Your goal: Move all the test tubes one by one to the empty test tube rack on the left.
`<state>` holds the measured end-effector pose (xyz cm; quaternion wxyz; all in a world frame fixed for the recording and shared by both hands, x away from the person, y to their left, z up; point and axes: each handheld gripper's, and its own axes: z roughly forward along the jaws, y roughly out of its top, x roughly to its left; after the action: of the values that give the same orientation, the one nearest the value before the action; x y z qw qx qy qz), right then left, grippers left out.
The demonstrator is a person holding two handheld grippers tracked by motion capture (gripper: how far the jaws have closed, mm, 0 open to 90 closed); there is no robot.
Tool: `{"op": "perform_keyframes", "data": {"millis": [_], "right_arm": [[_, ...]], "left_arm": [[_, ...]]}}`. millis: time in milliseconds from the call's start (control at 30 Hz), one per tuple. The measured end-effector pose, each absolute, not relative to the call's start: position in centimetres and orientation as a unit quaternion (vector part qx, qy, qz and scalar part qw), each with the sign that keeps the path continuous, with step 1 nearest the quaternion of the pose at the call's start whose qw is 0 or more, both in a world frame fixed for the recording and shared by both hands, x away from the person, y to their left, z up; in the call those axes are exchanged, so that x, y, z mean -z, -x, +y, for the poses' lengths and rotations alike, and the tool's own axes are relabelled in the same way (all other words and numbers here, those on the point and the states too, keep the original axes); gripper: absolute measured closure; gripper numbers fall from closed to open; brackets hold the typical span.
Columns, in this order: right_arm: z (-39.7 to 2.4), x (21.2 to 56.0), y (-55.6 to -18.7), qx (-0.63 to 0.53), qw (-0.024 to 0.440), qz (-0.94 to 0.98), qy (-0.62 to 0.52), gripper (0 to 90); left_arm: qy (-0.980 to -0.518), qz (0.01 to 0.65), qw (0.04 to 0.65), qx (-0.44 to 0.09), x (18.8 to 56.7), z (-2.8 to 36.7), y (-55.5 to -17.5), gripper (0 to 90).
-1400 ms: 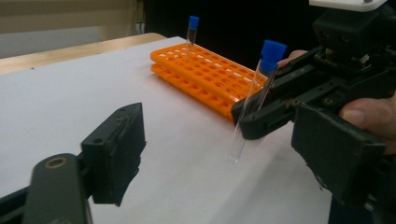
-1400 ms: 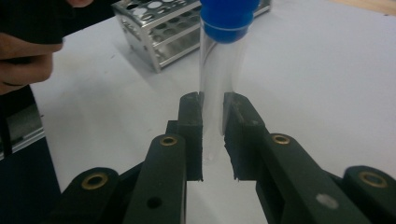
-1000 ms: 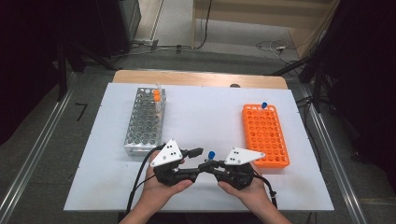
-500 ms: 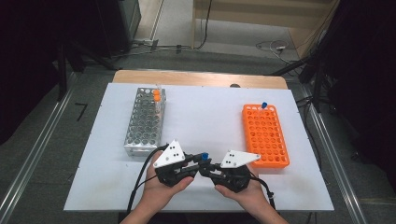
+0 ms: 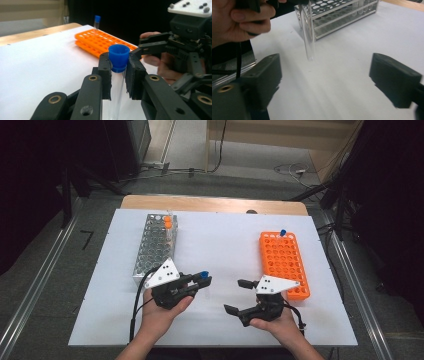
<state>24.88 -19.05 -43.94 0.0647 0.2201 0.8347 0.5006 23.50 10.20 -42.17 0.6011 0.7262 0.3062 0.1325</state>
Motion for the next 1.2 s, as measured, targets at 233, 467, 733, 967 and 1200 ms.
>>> {"op": "perform_keyframes", "data": {"millis": [233,467,733,967,1200], "right_arm": [[-21.9,43.9,-26.0,-0.506,0.076,0.824,-0.242,0.0],[-24.6,43.9,-26.6,-0.507,0.091,0.814,-0.269,0.0],[-27.2,44.0,-26.9,-0.508,0.103,0.805,-0.288,0.0],[-28.7,44.3,-27.7,-0.508,0.108,0.797,-0.309,0.0],[-29.3,44.5,-28.0,-0.505,0.109,0.796,-0.316,0.0]], "left_arm": [[-0.720,0.320,0.596,-0.155,41.3,11.9,-24.8,76.8],[-0.708,0.340,0.592,-0.179,40.8,13.6,-26.4,76.8],[-0.692,0.366,0.584,-0.214,40.1,15.7,-28.6,76.8],[-0.675,0.390,0.576,-0.246,39.7,17.4,-30.7,76.8],[-0.655,0.415,0.566,-0.278,40.0,18.5,-32.8,76.8]]}}
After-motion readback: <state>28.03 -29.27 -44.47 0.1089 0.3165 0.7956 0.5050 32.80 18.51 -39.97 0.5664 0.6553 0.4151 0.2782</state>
